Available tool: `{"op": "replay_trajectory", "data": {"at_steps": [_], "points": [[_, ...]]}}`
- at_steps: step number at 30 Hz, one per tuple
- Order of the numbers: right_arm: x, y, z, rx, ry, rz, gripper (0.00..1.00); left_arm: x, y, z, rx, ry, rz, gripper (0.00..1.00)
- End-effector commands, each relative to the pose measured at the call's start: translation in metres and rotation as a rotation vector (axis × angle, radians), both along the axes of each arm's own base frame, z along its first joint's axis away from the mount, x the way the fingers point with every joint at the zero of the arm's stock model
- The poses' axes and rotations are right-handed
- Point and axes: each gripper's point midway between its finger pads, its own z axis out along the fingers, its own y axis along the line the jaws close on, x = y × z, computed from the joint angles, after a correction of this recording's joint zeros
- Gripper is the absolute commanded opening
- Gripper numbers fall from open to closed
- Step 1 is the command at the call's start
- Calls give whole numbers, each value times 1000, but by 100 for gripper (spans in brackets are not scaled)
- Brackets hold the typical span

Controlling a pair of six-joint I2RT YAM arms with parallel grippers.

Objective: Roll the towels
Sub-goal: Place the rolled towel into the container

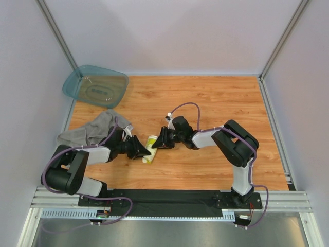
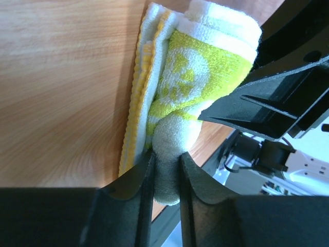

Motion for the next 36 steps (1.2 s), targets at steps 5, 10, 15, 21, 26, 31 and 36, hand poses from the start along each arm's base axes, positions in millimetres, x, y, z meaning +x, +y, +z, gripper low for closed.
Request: {"op": "replay_trajectory", "data": {"at_steps": [5,10,15,21,26,31,36], "points": [[2,-4,-23,-101,-24,5,9,-39,55,-30,343,45,30,45],[1,-3,-24,-97,-21,11,8,-35,66,-26,411,-6,26,56],[0,1,-19,-65,-13,18,7,-35,68,-34,442,21,3,56],[-1,4,-15,-45,-7,33,7,-28,71,-34,463,16,30,57],[-3,9,-11,3,-4,50,7,-35,64,-43,461,65,19,51],[-9,17,-6,76,9,78,7,-37,50,-52,436,61,17,48],[-11,16,-6,97,7,95,7,-36,48,-58,442,72,14,24]]}}
